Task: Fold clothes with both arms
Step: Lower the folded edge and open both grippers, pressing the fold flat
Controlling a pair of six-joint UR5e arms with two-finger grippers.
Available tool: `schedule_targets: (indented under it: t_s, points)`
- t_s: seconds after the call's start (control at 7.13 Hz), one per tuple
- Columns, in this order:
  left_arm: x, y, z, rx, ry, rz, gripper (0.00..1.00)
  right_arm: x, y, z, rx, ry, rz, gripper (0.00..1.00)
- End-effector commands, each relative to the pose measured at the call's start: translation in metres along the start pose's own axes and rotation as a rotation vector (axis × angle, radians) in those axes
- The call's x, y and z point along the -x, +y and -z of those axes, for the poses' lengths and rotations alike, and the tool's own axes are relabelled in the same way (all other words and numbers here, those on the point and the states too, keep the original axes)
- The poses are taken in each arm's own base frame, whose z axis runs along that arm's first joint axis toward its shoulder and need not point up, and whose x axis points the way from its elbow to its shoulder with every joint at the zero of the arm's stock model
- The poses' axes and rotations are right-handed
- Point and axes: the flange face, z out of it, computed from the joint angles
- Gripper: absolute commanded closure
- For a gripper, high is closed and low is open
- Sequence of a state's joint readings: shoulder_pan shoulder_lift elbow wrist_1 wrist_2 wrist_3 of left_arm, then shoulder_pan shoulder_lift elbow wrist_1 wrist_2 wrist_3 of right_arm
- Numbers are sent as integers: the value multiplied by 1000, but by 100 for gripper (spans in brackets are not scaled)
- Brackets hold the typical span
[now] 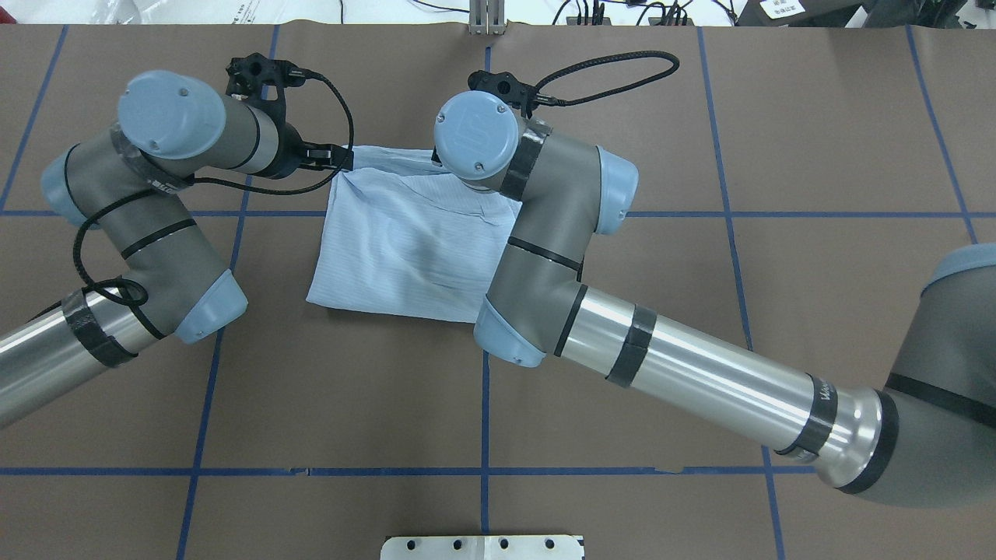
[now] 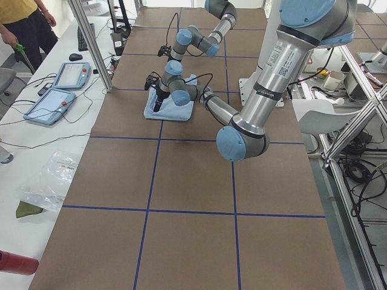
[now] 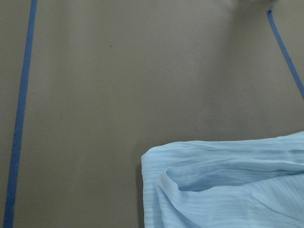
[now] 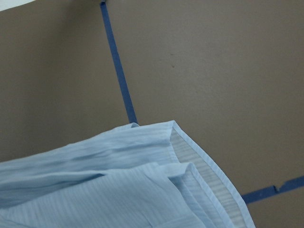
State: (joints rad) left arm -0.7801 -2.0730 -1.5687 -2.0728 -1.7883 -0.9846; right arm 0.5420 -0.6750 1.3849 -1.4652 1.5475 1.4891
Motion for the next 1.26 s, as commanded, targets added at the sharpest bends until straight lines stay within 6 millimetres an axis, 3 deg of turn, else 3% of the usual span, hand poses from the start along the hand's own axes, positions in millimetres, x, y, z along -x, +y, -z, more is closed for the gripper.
schedule_targets:
  t_s: [0.0, 0.14, 0.56, 0.84, 1.12]
  points:
    - [1, 1, 3, 0, 3, 6, 0, -28, 52, 22, 42, 34, -23, 0]
    - [2, 2, 2, 0, 2, 8, 0, -37, 79, 9, 40, 51, -14, 0]
    - [3, 2, 3, -1, 1, 8, 0, -55, 109, -10, 52, 85, 19, 0]
    - [2, 2, 3, -2, 2, 8, 0, -75, 117, -30, 45, 78, 32, 0]
    - [4, 2, 2, 0, 0, 8, 0, -81, 120, -33, 45, 66, 29, 0]
